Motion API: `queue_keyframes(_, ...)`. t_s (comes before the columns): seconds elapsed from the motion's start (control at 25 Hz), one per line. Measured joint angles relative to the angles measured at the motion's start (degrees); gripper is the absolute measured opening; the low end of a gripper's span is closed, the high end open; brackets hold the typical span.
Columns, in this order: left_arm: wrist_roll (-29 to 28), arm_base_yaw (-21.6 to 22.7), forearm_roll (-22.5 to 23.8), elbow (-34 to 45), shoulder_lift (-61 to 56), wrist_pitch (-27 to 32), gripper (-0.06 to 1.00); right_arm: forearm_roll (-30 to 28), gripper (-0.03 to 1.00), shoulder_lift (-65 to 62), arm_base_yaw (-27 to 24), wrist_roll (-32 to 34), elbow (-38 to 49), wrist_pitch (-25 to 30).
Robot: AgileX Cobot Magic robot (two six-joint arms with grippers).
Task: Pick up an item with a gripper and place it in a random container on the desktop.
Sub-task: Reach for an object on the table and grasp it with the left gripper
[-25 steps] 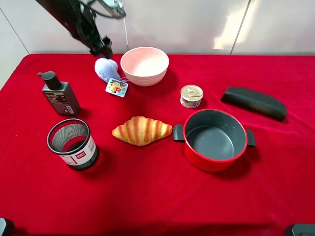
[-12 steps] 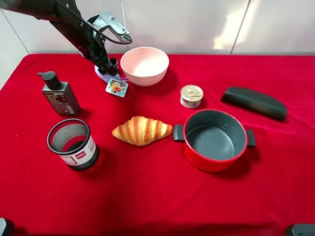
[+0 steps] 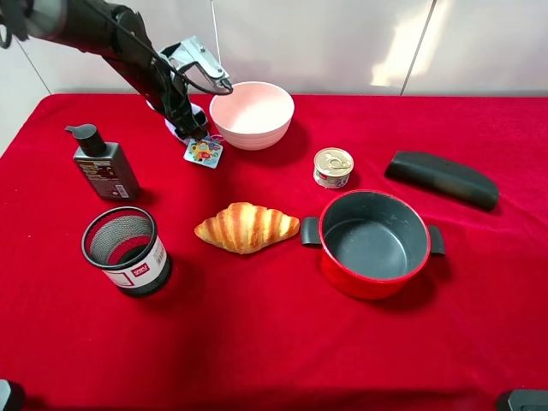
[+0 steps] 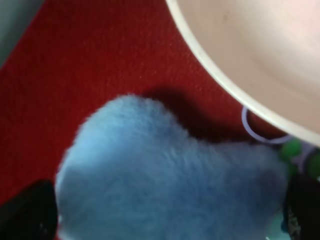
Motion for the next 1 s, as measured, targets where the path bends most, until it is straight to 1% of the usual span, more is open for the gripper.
queue_keyframes(0.16,0.04,0.00,0.00,0.00,1.59,-2.84,0.88,0.00,0.69,0.00,0.00,0.00,0.00,0.00)
queue_keyframes(0.32,0.04,0.00,0.00,0.00,2.58,-4.04,0.88,0.00,0.69,0.00,0.00,0.00,0.00,0.00)
queue_keyframes(1.0,0.04,0.00,-0.31,-0.66,4.53,-5.37,0.87,0.00,0.69,0.00,0.00,0.00,0.00,0.00)
